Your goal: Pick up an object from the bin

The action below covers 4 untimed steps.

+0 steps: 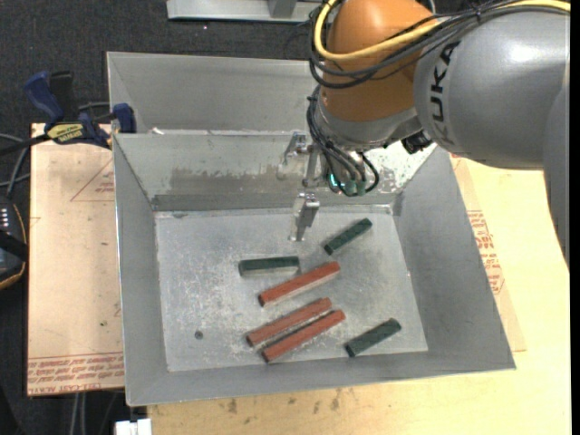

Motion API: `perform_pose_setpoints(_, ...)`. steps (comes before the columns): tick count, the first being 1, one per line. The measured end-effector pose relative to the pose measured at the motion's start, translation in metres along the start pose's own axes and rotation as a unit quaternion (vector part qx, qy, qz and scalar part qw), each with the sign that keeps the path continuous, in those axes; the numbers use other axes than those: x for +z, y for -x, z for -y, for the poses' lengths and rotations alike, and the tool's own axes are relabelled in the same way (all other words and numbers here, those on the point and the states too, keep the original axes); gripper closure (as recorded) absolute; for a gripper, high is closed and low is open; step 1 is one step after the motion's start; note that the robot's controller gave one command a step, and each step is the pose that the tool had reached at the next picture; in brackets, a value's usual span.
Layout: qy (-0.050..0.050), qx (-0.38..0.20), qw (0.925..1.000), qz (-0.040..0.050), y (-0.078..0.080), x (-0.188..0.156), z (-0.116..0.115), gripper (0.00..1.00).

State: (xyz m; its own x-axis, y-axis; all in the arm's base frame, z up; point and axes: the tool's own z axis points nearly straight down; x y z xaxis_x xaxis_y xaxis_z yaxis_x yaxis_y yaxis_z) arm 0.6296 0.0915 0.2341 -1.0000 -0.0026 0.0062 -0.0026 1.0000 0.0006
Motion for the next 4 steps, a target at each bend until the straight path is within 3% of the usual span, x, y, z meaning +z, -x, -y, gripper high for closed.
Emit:
perform_pose_setpoints(1,0.0,0.001,1.0,0.0039,0.001,-0.005,0.0,0.0)
perform_pose_setpoints(2,0.0,-0.048,0.9988,0.0059,-0.011,0.028,0.003,0.0)
perform_pose_setpoints(3,0.0,-0.1,0.995,0.0055,-0.03,0.093,0.01,0.0)
perform_pose_setpoints(4,0.0,-0.201,0.9796,0.0088,-0.04,0.152,0.022,1.0)
